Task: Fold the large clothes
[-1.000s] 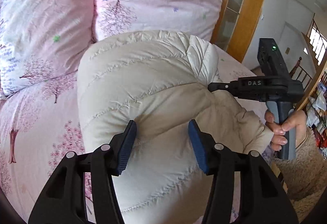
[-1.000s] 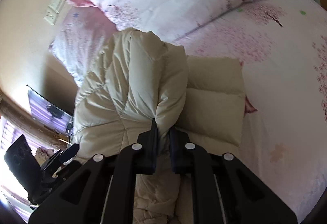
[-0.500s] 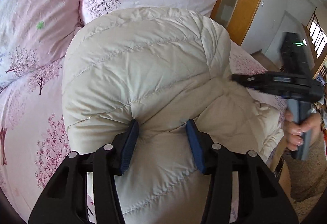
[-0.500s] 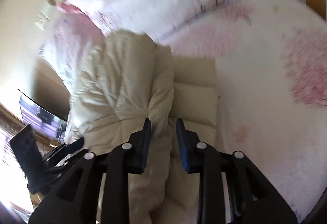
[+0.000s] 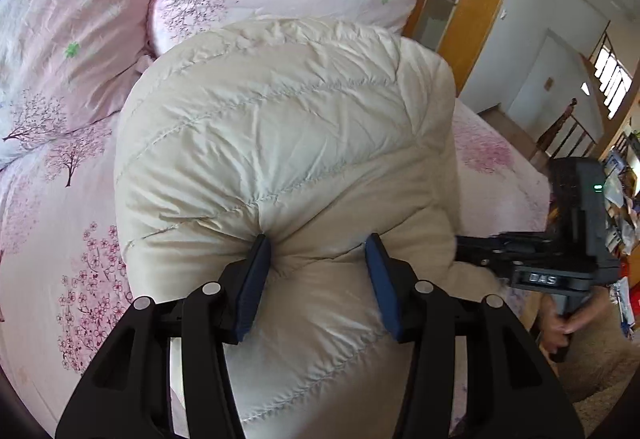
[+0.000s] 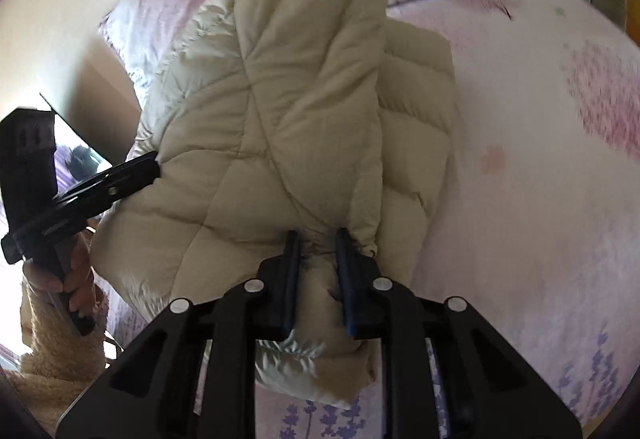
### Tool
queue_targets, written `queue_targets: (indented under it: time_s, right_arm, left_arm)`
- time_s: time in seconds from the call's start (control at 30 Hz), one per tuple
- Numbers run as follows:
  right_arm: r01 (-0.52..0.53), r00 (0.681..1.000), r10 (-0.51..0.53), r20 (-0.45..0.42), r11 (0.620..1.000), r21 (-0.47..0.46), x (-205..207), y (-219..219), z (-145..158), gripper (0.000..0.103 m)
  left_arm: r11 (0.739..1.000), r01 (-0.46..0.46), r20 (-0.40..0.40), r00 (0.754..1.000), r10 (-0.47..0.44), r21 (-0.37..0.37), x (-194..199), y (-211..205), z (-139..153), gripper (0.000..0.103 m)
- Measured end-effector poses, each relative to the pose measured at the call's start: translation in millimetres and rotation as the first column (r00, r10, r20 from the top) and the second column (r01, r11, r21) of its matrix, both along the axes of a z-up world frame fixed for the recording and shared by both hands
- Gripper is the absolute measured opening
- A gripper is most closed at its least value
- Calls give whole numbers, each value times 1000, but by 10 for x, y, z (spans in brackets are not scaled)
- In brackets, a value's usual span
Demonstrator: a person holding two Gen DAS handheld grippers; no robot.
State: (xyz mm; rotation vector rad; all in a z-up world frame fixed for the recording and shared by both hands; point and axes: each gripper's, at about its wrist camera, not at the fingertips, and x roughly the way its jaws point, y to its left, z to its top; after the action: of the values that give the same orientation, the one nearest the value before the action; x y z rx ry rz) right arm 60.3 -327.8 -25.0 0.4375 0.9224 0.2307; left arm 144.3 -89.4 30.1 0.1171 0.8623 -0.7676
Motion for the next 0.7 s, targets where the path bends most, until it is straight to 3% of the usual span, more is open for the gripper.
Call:
queue_targets:
  time_s: [0.13, 0.2, 0.27, 0.3, 0.5, 0.63, 0.67, 0.7]
  right_arm:
    - [-31, 999, 31, -15, 999, 17, 22, -46, 123, 25]
    - [-41, 999, 40, 12, 994, 106, 9, -167, 270, 51]
    - [11, 997, -23, 70, 986, 164, 71, -382, 482, 67]
    - [30, 995, -47, 87, 982, 184, 163, -454, 576, 69]
    - [72, 994, -90, 57, 964, 258, 799, -709, 661, 69]
    - [61, 997, -74, 28, 944, 325, 1170, -728, 581, 69]
    - [65, 997, -78, 27, 946, 318, 1226, -711, 568, 58]
    - [57, 997, -71, 31, 946, 319, 1260, -709, 561, 31]
  left_arm:
    - [995, 16, -65, 998, -23, -97, 49, 159, 142, 51]
    - [987, -4, -77, 997, -9, -160, 129, 329, 257, 56]
    - [982, -65, -61, 997, 55, -175, 276, 494, 366, 62]
    - [982, -87, -58, 995, 78, -169, 340, 536, 394, 62]
    - [987, -148, -42, 988, 145, -64, 818, 536, 398, 62]
    - [988, -149, -51, 988, 147, -44, 1019, 454, 357, 62]
    - [988, -150, -49, 988, 148, -44, 1039, 444, 349, 62]
    - [988, -151, -47, 988, 149, -42, 1061, 423, 345, 62]
